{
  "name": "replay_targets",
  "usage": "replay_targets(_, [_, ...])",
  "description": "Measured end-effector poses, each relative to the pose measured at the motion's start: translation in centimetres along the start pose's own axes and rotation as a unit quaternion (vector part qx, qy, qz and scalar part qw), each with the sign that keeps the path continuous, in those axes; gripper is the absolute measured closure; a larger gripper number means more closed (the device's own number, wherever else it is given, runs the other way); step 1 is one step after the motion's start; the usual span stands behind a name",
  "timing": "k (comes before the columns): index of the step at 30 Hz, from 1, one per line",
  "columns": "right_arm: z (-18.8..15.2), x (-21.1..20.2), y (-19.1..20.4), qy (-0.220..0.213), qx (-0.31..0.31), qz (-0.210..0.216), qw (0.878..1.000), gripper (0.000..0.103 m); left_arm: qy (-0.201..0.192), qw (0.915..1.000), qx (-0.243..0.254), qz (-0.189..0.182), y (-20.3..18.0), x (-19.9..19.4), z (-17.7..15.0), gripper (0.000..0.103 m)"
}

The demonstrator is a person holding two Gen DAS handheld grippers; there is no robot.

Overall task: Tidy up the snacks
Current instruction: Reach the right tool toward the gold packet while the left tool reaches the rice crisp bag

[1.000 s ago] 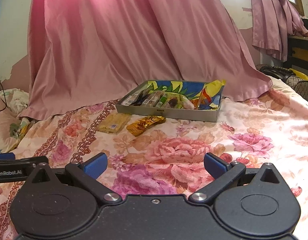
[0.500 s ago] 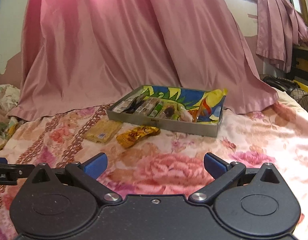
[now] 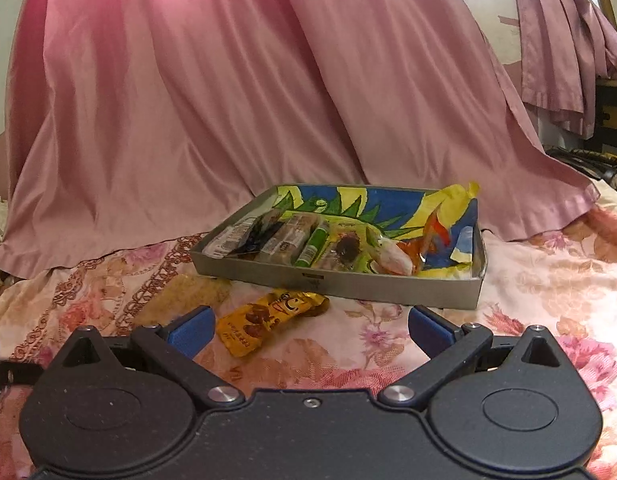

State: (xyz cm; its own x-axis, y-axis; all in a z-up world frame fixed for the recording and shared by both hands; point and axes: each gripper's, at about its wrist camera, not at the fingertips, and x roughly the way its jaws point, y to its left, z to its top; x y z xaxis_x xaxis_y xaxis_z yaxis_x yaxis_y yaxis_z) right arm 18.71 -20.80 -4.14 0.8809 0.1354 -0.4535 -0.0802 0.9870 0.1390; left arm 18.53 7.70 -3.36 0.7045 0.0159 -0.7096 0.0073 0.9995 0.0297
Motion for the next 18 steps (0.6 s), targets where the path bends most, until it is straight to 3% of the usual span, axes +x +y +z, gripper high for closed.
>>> replay_targets(7, [-1.0,2.3,-0.3,0.024,-0.01,0.002,1.0,0.001,0.021,0.9974,0.056,-0.04,-1.5,4.0,3.5,0.0])
replay_targets(10, [-1.2,3.2,-0.2,0.035,-0.017,0.007,0.999,0.001,0.032,0.9959,0.057,-0.063,-2.5,6.2,4.9,0.0])
replay_targets(18, [-1.5,5.7,0.9,0.059,-0.04,0.028,0.997,0.001,0.006,0.9944,0.058,-0.088,-4.8,10.2,7.1,0.0])
